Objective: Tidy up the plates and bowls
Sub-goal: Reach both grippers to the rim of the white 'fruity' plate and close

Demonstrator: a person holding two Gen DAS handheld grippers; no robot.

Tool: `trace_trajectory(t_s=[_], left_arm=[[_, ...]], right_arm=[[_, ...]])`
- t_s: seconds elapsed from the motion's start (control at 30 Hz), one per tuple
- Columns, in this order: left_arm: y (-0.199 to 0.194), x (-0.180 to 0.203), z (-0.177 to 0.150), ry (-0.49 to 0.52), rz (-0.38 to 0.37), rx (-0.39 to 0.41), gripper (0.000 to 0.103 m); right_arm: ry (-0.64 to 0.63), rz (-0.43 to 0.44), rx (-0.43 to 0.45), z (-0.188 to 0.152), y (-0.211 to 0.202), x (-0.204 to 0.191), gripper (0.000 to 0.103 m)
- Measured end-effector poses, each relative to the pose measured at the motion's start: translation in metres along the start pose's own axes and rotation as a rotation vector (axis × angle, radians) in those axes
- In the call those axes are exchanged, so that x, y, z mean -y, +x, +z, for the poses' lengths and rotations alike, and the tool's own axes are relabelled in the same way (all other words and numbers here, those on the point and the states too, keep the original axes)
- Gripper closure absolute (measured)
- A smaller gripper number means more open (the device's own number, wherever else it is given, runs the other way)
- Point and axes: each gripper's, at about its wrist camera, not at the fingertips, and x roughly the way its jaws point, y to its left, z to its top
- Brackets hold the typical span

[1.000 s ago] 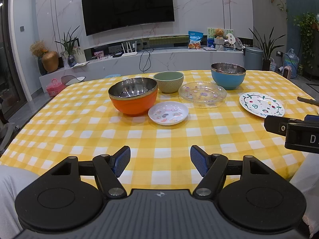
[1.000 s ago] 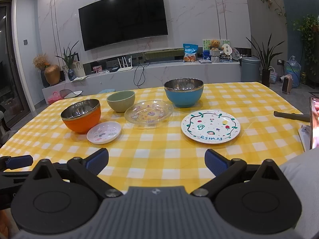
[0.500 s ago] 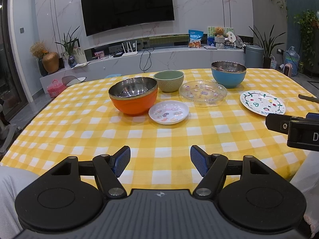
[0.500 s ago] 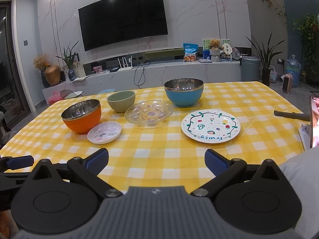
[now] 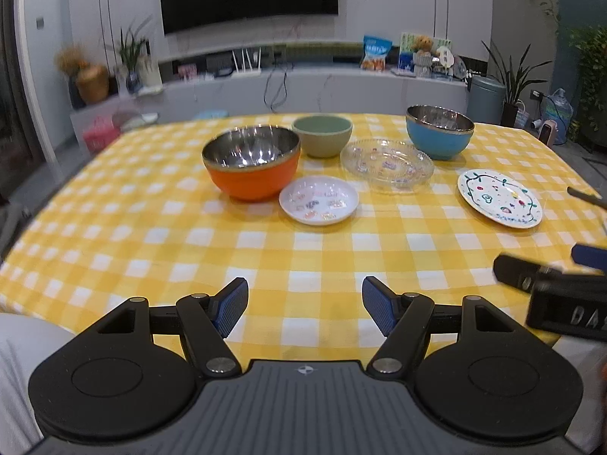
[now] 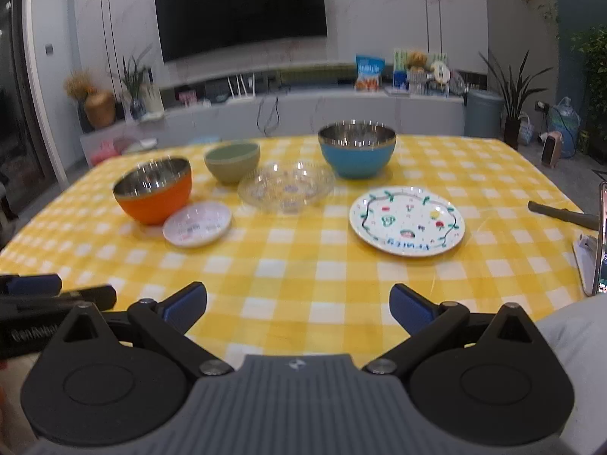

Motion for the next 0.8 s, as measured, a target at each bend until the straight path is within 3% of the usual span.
trace_trajectory(t_s=[0.3, 0.43, 0.63, 0.73, 0.8], left_arm=[[0.022, -0.017, 0.049, -0.135, -0.128, -0.068, 0.022], [0.04, -0.022, 0.065, -0.18, -0.107, -0.073, 0.022], [0.069, -0.033, 0.075, -0.285, -0.14, -0.099, 0.026], [0.083, -0.032, 0.077, -0.308, -0.138, -0.113, 0.033], [0.092, -0.034, 0.079, -0.333, -0.125, -0.123, 0.036]], right_arm=[[0.04, 0.033, -0.057, 0.036, 0.023, 0.0, 0.003], [0.077, 0.054, -0.085, 0.05, 0.045, 0.01, 0.004], [0.149, 0.042, -0.136, 0.065, 0.082, 0.03, 0.027], [0.196, 0.079, -0.157, 0.07, 0.098, 0.039, 0.041], [0.212, 0.101, -0.167, 0.071, 0.107, 0.042, 0.046]])
